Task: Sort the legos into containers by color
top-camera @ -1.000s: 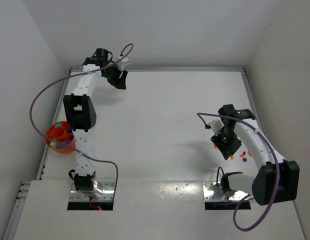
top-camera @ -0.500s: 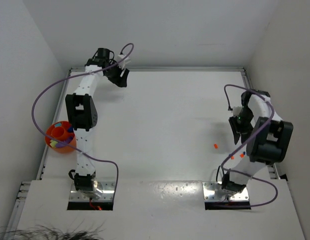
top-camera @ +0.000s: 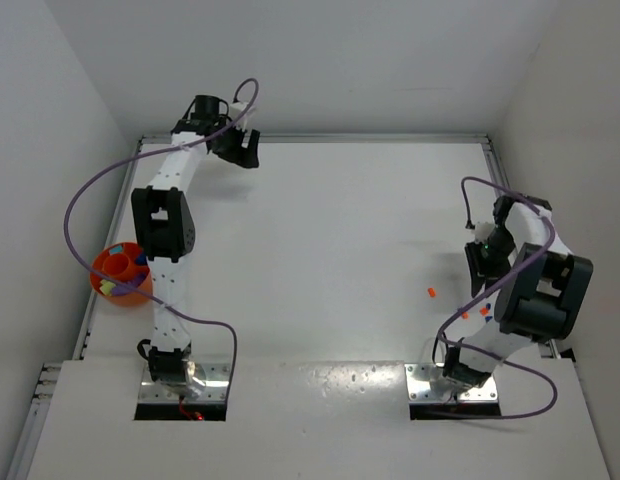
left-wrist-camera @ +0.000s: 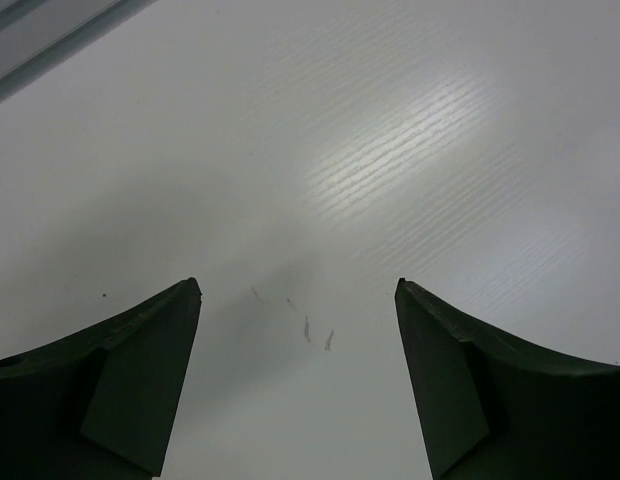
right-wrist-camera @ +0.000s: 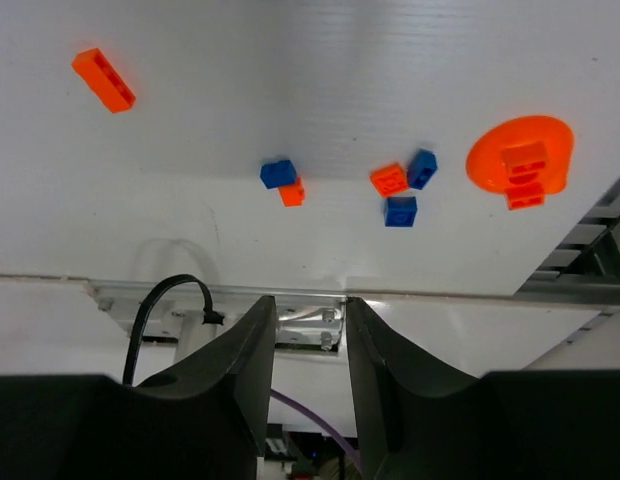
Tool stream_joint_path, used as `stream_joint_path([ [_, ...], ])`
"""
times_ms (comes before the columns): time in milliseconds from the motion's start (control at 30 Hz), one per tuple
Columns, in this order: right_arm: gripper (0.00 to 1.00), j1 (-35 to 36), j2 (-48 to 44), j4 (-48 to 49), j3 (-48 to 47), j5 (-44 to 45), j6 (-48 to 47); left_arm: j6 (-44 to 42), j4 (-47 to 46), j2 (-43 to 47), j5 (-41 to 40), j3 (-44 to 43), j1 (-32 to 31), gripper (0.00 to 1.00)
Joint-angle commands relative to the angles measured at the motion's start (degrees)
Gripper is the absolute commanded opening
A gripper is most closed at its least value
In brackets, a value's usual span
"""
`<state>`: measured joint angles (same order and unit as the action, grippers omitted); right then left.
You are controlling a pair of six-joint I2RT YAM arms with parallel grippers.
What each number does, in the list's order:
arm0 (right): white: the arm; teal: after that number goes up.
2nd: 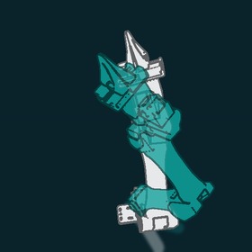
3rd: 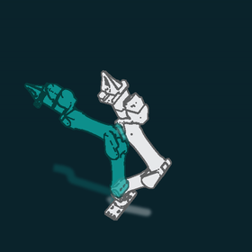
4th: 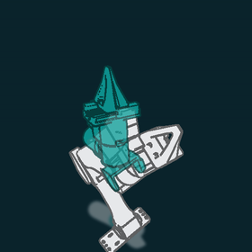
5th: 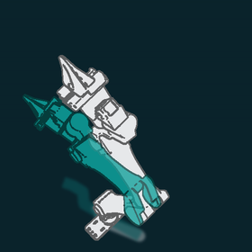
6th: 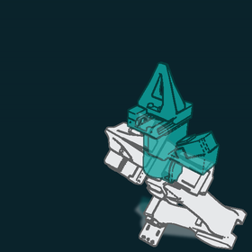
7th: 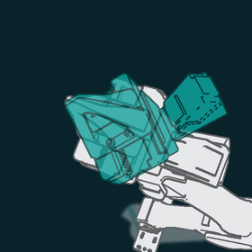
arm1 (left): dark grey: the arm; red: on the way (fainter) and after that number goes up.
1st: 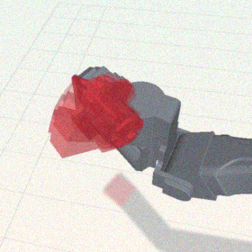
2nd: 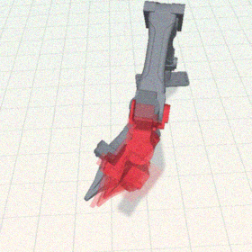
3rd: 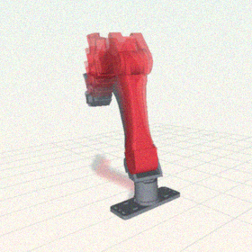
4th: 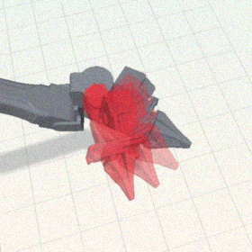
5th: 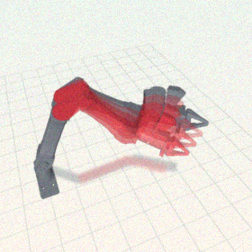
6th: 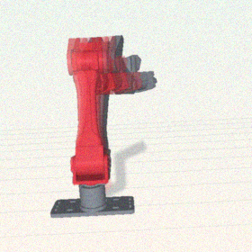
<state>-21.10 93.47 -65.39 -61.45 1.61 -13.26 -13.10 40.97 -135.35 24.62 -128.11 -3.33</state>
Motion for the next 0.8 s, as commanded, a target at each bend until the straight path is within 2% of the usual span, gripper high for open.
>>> stream_joint_path([
  [0, 0.35, -1.5, -3.9, 3.6, 0.6, 0.9, -1.1, 4.1, -2.3, 2.5, -0.1, 1.1, -0.9, 0.85],
  [67, 0.35, -2.0, -3.9, 3.6, 1.2, 0.9, -2.1, 3.4, -2.3, 4.0, -0.6, 1.6, -0.9, 0.85],
  [233, 0.35, -5.5, -5.1, 11.7, 6.4, -0.4, -4.7, 2.6, -0.5, 7.4, -4.8, 1.6, -1.5, 0.85],
  [300, 0.30, -6.8, -3.7, 12.8, 7.7, -0.9, -4.7, 2.6, 2.2, 9.1, -4.8, 2.2, -0.8, 0.85],
  [400, 0.29, -9.4, -3.7, 16.4, 7.7, 0.3, -3.9, 2.1, 4.2, 11.1, -7.0, 3.9, -0.8, 0.85],
  [567, 0.29, -11.4, -1.6, 16.4, 7.0, -3.1, -3.9, -0.3, 4.7, 13.0, -9.1, 4.8, -1.3, 0.85],
  [767, 0.28, -13.4, -0.6, 18.0, 9.0, -4.2, -8.7, -1.4, 5.3, 12.5, -10.3, 4.1, -3.1, 0.85],
])
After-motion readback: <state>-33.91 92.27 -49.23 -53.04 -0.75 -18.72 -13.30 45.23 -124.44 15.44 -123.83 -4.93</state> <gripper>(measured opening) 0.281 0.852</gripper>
